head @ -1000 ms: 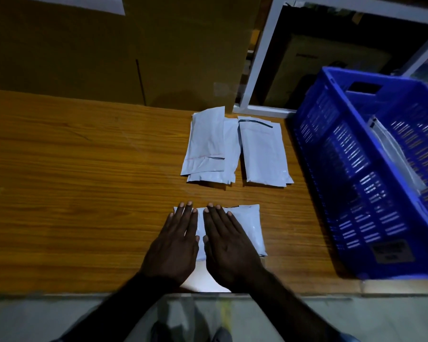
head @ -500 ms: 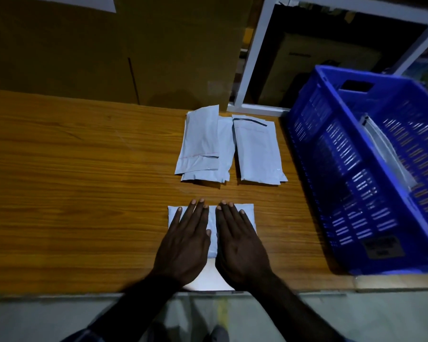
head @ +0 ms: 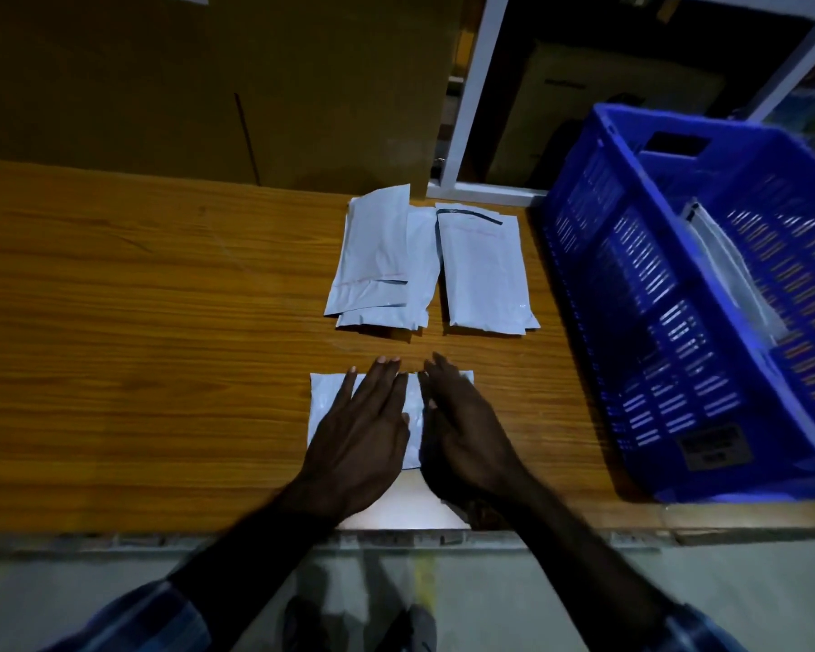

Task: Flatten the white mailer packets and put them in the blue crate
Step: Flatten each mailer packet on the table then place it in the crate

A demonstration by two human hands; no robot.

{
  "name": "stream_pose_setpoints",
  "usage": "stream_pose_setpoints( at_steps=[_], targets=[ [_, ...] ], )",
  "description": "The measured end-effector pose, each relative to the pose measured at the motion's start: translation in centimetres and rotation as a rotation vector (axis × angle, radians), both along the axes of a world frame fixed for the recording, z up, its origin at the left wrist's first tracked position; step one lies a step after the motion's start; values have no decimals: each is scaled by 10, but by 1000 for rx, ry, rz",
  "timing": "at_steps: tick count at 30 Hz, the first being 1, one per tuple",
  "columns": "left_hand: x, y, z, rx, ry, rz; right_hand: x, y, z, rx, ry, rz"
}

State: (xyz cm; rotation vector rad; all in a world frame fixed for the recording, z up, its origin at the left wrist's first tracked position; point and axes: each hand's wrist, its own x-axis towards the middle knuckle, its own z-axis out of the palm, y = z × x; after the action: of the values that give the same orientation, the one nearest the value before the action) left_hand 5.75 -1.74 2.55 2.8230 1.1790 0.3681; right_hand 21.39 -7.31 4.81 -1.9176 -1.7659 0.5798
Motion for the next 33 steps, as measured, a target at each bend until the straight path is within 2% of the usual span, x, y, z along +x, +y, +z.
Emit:
stream_pose_setpoints(
  at_steps=[4,9,19,23,26,29,33],
  targets=[
    [20,-6,-2,-36,-9,-4,11,-15,-25,21,-385,-34],
    [22,-9,-13,-38,21,-9,16,-19,-38,126,-487,-73],
    [22,-5,-17,-6,114,-25,22,-18,-36,103,-527,2],
    [18,-3,-6,-12,61,10,19,-7,-28,131,-536,34],
    [6,-4,-3,-5,36,75,5,-3,-25,164,-498,72],
    [-7,-6,-10,-18,70,74,-7,-9,-31,151,-430,91],
    [-10,-7,-17,-46,14,82,-9,-13,-40,194,-391,57]
  ],
)
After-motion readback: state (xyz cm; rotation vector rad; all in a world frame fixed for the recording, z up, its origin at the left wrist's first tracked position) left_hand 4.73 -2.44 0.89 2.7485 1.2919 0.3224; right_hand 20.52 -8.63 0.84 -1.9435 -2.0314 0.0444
